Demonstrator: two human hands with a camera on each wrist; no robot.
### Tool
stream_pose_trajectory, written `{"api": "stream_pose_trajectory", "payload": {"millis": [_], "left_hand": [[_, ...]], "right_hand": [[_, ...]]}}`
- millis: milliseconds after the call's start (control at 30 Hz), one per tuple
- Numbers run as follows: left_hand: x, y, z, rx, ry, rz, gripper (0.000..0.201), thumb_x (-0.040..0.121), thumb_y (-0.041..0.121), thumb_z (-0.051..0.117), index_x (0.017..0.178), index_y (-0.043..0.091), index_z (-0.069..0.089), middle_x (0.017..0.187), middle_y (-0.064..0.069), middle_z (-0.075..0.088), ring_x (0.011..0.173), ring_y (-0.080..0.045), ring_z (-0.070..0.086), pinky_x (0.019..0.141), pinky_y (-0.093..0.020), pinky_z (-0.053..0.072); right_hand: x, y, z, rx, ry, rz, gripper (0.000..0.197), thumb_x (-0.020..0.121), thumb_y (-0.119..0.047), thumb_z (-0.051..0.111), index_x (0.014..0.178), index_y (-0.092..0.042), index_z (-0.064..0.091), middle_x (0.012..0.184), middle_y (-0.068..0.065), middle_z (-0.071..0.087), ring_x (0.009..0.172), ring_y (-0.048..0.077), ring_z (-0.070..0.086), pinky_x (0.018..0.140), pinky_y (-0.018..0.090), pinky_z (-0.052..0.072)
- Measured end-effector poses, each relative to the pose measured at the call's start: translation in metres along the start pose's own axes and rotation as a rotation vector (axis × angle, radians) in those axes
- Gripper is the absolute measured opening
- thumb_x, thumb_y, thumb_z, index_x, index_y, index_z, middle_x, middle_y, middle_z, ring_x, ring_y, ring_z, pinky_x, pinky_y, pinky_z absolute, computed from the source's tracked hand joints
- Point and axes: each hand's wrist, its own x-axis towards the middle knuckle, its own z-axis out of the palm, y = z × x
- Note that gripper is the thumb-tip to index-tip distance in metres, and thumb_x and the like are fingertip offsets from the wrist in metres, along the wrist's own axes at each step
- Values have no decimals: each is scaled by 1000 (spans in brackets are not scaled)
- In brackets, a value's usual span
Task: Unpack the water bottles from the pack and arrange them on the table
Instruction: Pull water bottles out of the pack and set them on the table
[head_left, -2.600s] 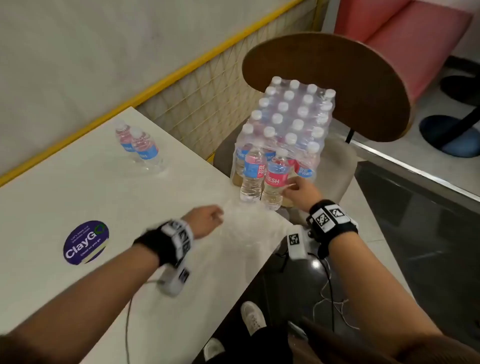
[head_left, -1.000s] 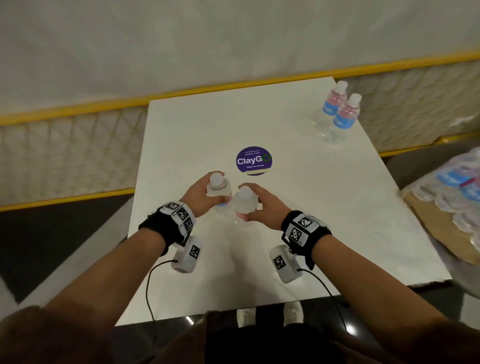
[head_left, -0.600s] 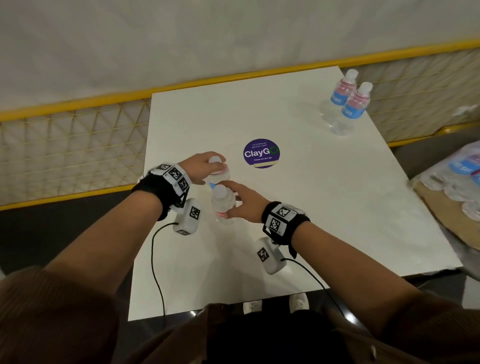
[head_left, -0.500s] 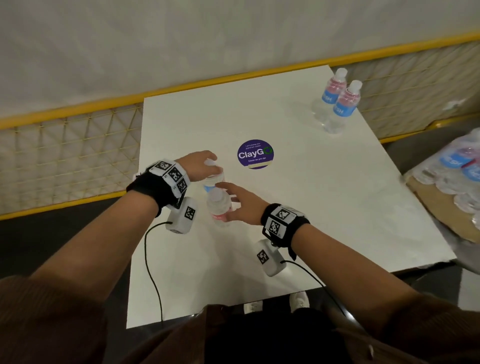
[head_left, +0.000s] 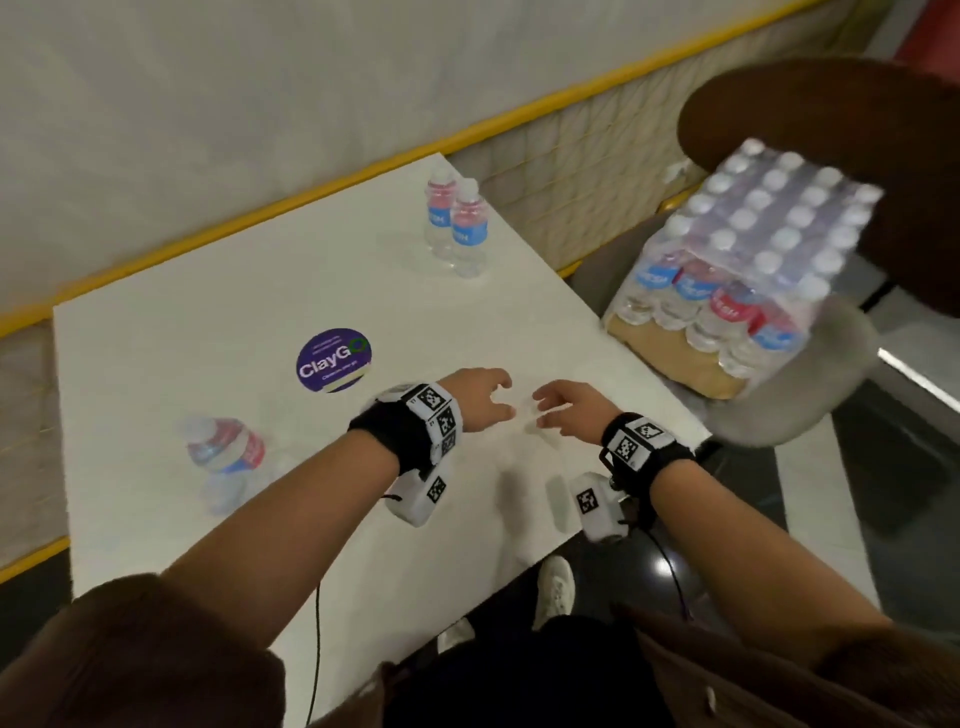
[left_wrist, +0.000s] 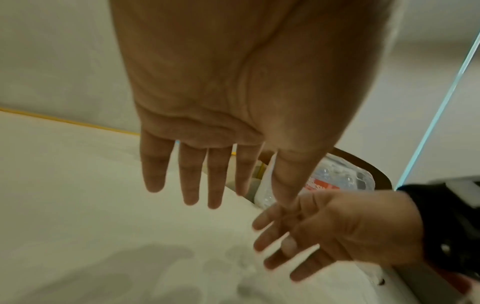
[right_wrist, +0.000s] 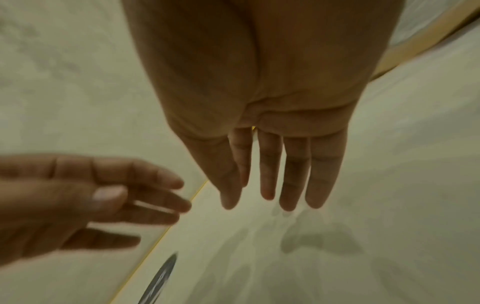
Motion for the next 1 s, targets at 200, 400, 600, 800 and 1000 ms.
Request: {"api": "stream_pose_trajectory", "payload": {"millis": [200,400,600,800,1000], "left_hand": [[50,75,-7,-87,113,135,58,93,31,54,144,16,32,144,-10,41,130,-25,44,104,-30,33],[71,116,-23,-131,216,227,54,93,26,55,142,14,35,143,-10,43,131,-24,42,105,-28,33],[83,113,-27,-180,227,206,54,92,25,57,141,17,37,141,-5,46,129,-21,45,103,-28,35],[95,112,-28,-143,277,221,45,91,23,58,135,17,47,142,-7,41,132,-21,41,106,-25,29],[120,132,-38,-41,279,283,41,89,26,61,129,24,56,158,-5,14,145,-26,17,117,-35,18]], "right_hand": [[4,16,-109,233,514,-28,65,81,-10,70,137,-13,37,131,0,48,101,14,50,79,26,45],[32,0,-170,292,594,-66,72,83,-14,64,144,-25,28,142,8,45,125,28,49,100,46,46],[42,-13,-175,238,520,-5,71,88,-13,60,147,-17,21,149,11,35,135,29,35,103,41,36],[40,-14,-185,23,594,27,30,92,-10,47,119,-2,55,115,18,59,109,32,56,92,40,45],[39,-11,-173,201,559,-28,55,80,-15,65,131,-14,46,123,8,57,107,23,57,92,43,51]]}}
